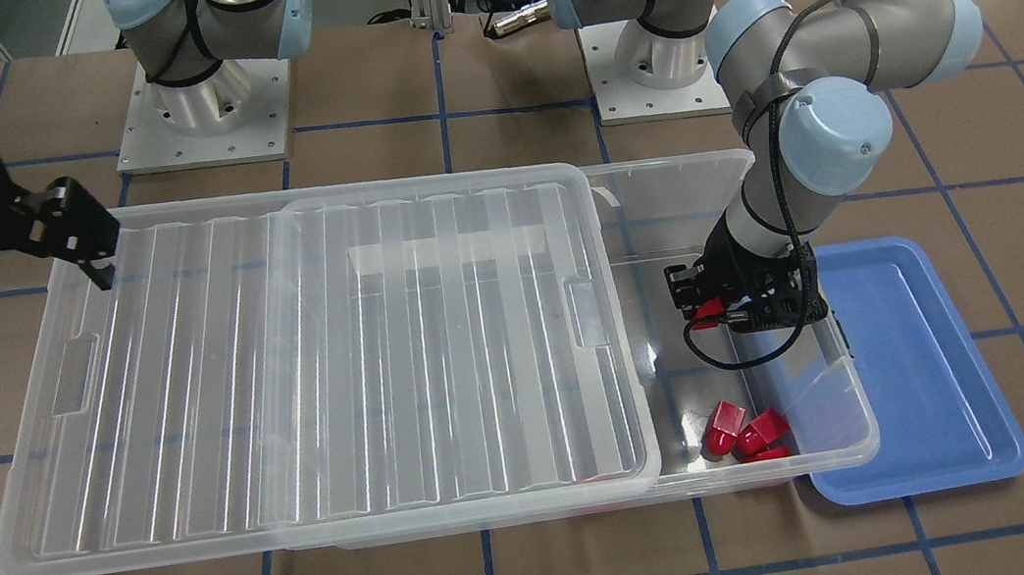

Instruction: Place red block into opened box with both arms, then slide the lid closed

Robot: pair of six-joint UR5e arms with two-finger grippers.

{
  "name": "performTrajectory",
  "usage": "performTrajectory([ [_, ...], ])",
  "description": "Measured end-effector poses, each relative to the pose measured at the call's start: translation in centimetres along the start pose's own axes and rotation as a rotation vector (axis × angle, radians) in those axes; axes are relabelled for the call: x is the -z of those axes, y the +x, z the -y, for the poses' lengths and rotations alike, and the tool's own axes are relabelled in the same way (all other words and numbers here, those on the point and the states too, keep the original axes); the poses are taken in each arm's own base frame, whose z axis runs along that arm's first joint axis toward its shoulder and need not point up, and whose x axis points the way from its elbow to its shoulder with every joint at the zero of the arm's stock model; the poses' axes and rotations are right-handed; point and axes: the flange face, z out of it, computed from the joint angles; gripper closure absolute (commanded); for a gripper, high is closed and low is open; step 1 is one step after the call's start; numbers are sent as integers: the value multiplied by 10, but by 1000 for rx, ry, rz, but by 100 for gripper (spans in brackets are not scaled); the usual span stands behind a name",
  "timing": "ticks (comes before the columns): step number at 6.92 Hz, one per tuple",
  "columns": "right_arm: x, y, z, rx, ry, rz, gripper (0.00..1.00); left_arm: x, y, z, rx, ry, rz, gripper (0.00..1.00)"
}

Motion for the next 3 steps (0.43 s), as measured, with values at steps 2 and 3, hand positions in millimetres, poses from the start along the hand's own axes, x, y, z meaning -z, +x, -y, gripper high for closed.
performTrajectory([
  [2,-9,82,0,14,-23,1,0,-28,-2,-6,8,-4,31,100],
  [3,-19,122,-3,15,-43,6,0,-36,-3,-7,4,-4,39,100],
])
